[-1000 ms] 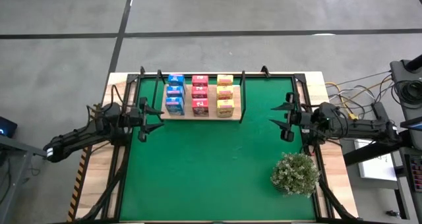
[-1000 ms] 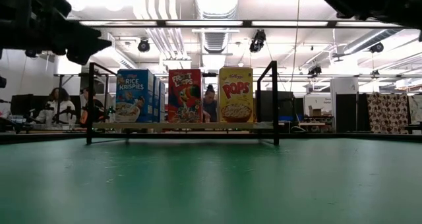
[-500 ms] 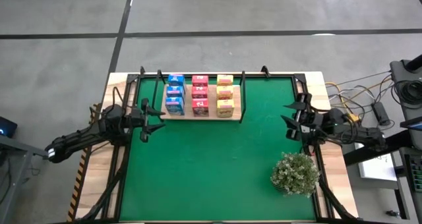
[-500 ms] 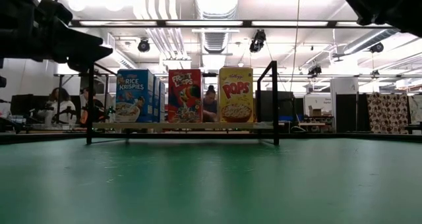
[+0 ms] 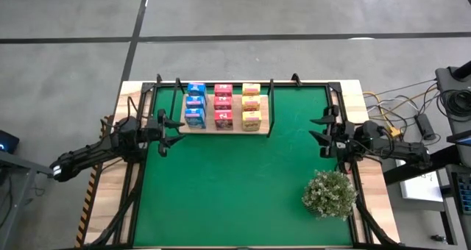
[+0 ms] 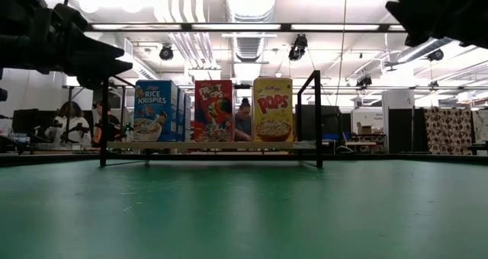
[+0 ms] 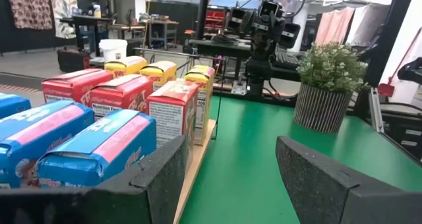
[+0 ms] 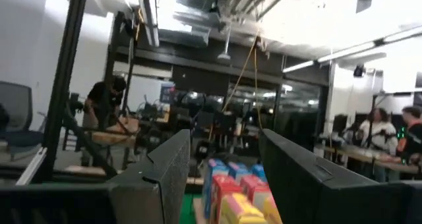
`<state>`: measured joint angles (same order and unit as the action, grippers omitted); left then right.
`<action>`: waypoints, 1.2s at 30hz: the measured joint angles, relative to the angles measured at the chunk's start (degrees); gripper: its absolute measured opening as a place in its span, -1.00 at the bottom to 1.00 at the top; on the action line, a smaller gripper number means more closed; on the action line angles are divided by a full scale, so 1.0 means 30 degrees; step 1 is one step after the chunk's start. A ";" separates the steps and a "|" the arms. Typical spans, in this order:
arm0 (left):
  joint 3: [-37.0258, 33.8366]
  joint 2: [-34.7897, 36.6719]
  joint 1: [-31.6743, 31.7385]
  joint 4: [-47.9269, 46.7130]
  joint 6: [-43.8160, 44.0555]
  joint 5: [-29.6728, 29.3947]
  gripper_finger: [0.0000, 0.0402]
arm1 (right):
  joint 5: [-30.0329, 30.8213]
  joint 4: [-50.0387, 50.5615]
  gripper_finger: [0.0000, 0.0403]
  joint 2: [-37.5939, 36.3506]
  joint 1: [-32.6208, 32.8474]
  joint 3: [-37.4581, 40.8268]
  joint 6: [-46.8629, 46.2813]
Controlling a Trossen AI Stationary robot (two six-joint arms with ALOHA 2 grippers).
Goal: Stack cereal on shelf
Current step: Return to Home Position
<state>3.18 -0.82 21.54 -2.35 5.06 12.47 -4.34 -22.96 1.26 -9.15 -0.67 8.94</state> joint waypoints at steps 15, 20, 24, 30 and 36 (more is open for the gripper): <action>0.0000 -0.0146 0.0000 0.0055 0.0000 0.0006 0.08 | 0.1953 0.7335 -0.14 0.0117 -0.0007 0.0000 0.1234; 0.0000 -0.0146 0.0000 0.0058 0.0000 0.0006 0.08 | 0.1946 0.7338 -0.14 0.0284 -0.0007 0.0000 0.0288; 0.0000 -0.0163 0.0000 0.0053 0.0000 0.0006 0.08 | 0.1947 0.7343 -0.14 0.0277 -0.0007 0.0000 -0.1140; 0.0000 -0.0197 0.0000 0.0038 0.0000 0.0006 0.08 | 0.1953 0.7357 -0.14 0.0277 -0.0007 0.0000 -0.1350; 0.0000 -0.0197 0.0000 0.0044 0.0000 0.0006 0.08 | 0.1953 0.7372 -0.14 0.0277 -0.0007 0.0000 -0.1294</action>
